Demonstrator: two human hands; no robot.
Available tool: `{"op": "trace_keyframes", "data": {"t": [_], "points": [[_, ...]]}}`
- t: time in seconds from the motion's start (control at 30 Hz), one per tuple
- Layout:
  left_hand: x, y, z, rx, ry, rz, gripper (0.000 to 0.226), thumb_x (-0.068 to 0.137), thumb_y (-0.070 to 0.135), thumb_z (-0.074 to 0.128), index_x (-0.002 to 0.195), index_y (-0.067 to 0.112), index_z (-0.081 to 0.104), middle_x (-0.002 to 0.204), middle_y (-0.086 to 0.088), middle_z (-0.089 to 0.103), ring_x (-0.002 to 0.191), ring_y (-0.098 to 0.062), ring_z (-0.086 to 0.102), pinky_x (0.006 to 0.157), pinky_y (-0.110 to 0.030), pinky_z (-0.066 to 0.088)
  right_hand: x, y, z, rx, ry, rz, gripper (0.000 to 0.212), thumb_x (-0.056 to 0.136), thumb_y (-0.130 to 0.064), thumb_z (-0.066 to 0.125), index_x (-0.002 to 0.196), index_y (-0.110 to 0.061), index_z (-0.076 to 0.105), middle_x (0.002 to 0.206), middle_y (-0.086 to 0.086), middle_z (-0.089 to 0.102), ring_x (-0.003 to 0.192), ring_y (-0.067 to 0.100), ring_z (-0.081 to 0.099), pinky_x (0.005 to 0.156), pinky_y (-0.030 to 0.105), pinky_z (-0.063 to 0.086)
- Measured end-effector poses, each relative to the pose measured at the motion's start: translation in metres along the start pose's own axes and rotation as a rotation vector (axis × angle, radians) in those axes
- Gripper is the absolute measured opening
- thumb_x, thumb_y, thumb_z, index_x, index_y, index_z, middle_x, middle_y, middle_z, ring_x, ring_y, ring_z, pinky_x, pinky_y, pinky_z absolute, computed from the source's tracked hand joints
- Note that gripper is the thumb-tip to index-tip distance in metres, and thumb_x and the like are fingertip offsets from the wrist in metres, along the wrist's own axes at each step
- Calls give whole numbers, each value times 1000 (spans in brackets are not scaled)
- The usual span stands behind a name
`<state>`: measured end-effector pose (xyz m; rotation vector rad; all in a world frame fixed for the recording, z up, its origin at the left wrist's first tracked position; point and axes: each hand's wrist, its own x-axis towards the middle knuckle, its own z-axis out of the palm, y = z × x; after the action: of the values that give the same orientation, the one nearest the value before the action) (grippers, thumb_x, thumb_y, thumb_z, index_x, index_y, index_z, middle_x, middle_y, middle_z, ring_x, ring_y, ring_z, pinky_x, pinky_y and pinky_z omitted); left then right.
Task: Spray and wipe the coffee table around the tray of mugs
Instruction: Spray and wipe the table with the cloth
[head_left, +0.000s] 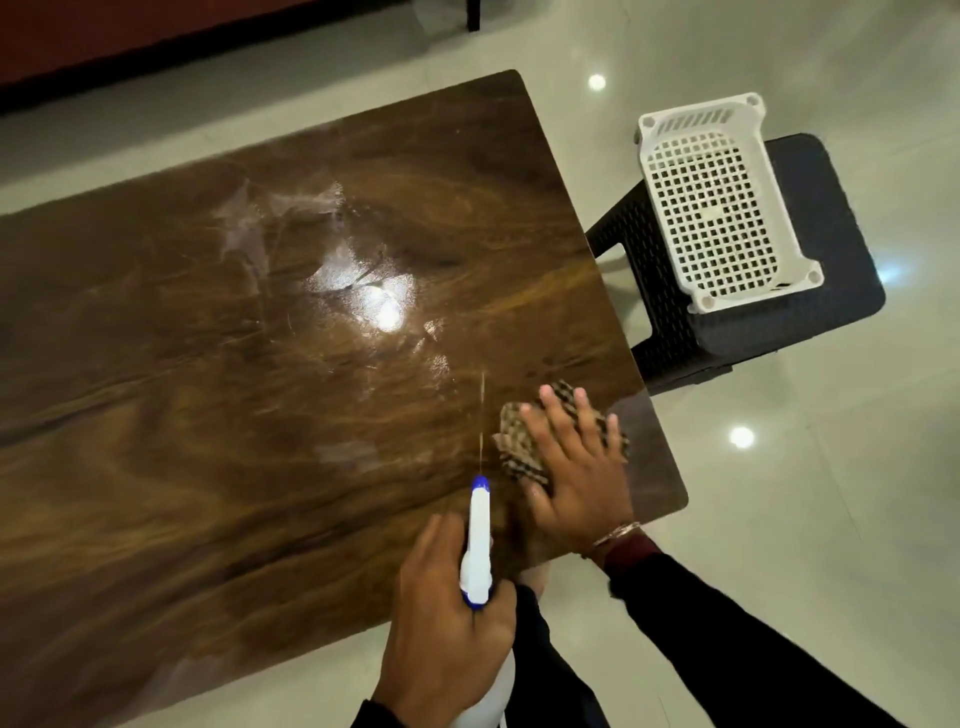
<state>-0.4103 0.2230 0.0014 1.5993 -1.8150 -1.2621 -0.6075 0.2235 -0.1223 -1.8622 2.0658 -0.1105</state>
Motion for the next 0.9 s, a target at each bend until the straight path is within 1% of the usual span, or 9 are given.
{"op": "trace_keyframes", "data": {"t": [0.13, 0.23, 0.3, 0.4, 0.5, 0.57, 0.67, 0.77, 0.9], "points": [[-13, 2, 1, -25, 2, -22, 24, 65, 5, 72, 87, 10, 62, 79, 1, 59, 69, -19, 58, 62, -39, 50, 29, 50, -16, 10, 28, 212, 87, 85, -58, 47, 165, -36, 21, 175, -5, 12, 161, 33, 7, 120, 73, 14], [-25, 5, 6, 5, -17, -1, 20, 65, 3, 69, 80, 9, 56, 74, 2, 53, 64, -18, 54, 57, -42, 46, 70, 40, -21, 48, 92, 350, 80, 93, -60, 44, 165, -34, 20, 175, -2, 12, 160, 37, 7, 120, 74, 13], [-31, 3, 11, 14, -5, -23, 23, 66, 4, 71, 83, 13, 58, 76, 4, 55, 65, -17, 56, 57, -41, 49, 70, 20, -15, 19, 101, 317, 80, 94, -60, 44, 165, -32, 20, 175, -1, 12, 161, 38, 6, 121, 72, 11], [-32, 3, 18, -4, 14, -71, 31, 66, 5, 76, 90, 19, 61, 82, 6, 59, 70, -16, 60, 60, -40, 53, 28, -10, -2, -3, 67, 145, 86, 91, -57, 50, 166, -33, 18, 176, -3, 10, 162, 35, 2, 123, 68, 8], [-29, 7, 26, 8, 31, -124, 36, 66, 17, 78, 99, 15, 66, 87, 3, 64, 72, -18, 63, 67, -37, 59, -25, -13, 9, 12, 11, 63, 91, 84, -53, 55, 166, -31, 22, 175, -3, 12, 162, 33, 6, 122, 69, 13], [-27, 7, 27, 16, 20, -141, 43, 66, 25, 76, 106, 13, 67, 93, 2, 67, 78, -19, 65, 72, -33, 60, -43, 2, 10, 18, 11, 90, 90, 83, -53, 55, 165, -30, 27, 174, -2, 17, 161, 32, 10, 121, 70, 15], [-25, 5, 24, -10, -21, -102, 38, 67, 20, 77, 102, 25, 61, 90, 6, 63, 78, -15, 63, 68, -29, 58, -45, 31, 0, -5, 9, 144, 88, 82, -55, 53, 163, -29, 31, 174, -1, 19, 161, 33, 13, 119, 72, 17], [-25, -1, 24, 9, -36, -80, 31, 67, 13, 77, 93, 15, 60, 83, 4, 59, 71, -18, 60, 62, -41, 56, -27, 58, -12, 3, 11, 277, 88, 84, -58, 50, 164, -32, 26, 175, -3, 15, 161, 34, 11, 116, 76, 19], [-31, -3, 23, 2, -25, -80, 36, 66, 7, 75, 92, 22, 55, 85, 8, 56, 74, -15, 59, 63, -33, 53, 18, 44, -14, 70, 92, 490, 81, 92, -62, 38, 165, -33, 18, 175, -2, 11, 161, 38, 5, 115, 78, 18]]}}
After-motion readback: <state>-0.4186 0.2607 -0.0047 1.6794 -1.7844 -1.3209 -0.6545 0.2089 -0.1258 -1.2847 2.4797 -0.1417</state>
